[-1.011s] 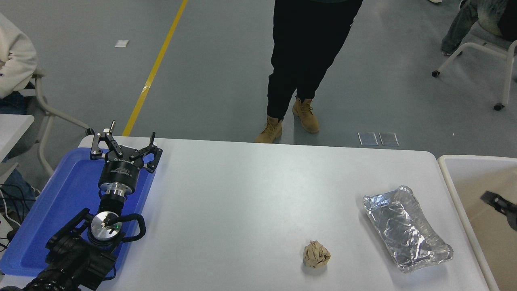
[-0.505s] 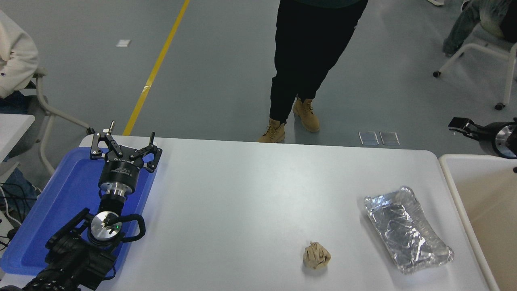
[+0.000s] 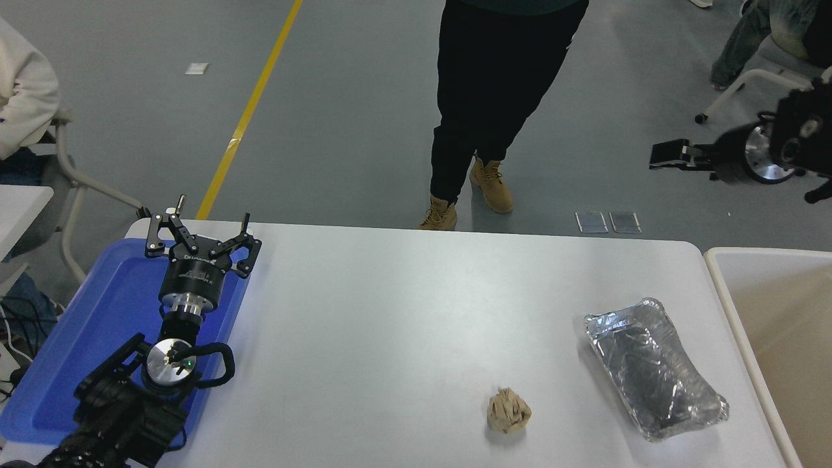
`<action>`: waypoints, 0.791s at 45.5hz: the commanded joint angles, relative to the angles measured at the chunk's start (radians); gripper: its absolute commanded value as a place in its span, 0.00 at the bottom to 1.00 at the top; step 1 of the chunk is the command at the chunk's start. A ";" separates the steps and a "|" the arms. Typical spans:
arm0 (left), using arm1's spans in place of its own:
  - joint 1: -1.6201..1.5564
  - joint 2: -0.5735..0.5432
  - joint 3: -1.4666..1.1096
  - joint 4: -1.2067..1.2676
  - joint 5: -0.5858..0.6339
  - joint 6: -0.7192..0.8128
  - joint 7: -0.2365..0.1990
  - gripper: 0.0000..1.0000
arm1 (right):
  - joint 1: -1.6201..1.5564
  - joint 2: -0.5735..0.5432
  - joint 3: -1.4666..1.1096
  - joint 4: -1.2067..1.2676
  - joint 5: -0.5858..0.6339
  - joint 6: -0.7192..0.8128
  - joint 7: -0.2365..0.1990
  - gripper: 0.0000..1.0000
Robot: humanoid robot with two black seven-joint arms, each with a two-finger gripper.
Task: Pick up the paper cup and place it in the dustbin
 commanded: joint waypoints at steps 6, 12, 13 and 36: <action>0.000 0.000 0.000 0.000 0.000 0.000 0.000 1.00 | 0.163 0.182 -0.049 0.253 0.003 0.006 0.000 1.00; 0.000 0.000 0.001 0.000 0.000 0.000 0.000 1.00 | 0.186 0.201 -0.048 0.305 0.004 0.018 0.000 1.00; 0.000 0.000 0.001 0.000 0.000 0.000 0.000 1.00 | 0.189 0.202 -0.046 0.320 0.004 0.017 0.002 1.00; 0.000 0.000 0.000 0.000 0.000 0.000 0.000 1.00 | 0.329 0.199 -0.108 0.458 0.205 0.196 0.000 1.00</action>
